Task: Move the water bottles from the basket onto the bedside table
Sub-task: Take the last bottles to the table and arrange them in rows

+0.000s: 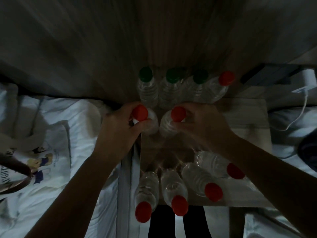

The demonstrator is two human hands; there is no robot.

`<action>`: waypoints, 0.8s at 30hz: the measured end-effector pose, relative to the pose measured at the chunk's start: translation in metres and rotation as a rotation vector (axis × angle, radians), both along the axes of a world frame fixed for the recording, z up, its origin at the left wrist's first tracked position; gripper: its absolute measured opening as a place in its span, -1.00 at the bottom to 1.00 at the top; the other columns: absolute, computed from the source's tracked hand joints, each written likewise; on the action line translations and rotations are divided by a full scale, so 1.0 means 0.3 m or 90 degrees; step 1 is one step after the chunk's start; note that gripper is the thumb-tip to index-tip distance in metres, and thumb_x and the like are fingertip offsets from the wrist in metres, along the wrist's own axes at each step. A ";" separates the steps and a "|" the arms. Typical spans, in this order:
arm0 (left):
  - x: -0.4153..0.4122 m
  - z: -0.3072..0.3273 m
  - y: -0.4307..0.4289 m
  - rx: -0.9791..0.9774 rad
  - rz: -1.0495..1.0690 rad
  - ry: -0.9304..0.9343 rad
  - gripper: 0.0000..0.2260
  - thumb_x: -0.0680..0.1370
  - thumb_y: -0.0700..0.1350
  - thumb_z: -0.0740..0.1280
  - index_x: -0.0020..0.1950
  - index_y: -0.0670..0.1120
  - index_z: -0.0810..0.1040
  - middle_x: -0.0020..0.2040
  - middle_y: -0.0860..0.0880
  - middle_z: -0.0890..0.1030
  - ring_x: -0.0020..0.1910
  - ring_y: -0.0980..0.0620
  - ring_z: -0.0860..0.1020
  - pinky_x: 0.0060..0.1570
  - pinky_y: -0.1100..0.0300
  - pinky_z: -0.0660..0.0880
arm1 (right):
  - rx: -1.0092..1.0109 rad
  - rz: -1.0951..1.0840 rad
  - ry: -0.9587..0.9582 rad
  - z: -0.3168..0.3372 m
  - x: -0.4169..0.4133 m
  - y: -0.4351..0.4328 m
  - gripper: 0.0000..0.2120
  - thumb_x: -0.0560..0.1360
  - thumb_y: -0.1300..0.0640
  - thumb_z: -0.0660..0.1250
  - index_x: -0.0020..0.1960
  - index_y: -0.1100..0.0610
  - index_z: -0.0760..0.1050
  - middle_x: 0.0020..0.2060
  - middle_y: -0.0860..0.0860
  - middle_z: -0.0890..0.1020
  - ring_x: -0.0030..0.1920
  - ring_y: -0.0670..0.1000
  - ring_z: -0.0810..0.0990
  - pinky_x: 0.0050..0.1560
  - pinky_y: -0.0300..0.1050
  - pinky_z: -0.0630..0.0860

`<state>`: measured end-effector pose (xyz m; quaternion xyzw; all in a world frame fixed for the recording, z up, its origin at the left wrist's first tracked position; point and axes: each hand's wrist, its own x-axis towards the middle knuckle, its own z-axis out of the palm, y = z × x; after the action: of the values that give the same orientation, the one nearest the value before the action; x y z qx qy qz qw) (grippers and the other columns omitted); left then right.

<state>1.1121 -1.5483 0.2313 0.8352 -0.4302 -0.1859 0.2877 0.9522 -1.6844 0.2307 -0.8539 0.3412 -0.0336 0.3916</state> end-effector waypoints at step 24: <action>0.068 -0.089 -0.088 -0.004 -0.053 0.003 -0.59 0.43 -0.02 0.43 0.24 -0.10 0.51 0.06 -0.05 0.63 -0.03 0.18 0.50 -0.08 0.56 0.31 | -0.052 0.004 -0.030 -0.037 0.094 -0.063 -0.76 0.40 0.06 0.44 0.01 0.15 0.56 -0.18 0.04 0.65 -0.17 -0.01 0.59 -0.18 -0.28 0.41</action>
<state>1.1324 -1.5749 0.2047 0.8155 -0.4644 -0.1981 0.2830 0.9803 -1.7033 0.2196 -0.8692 0.3275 -0.0667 0.3645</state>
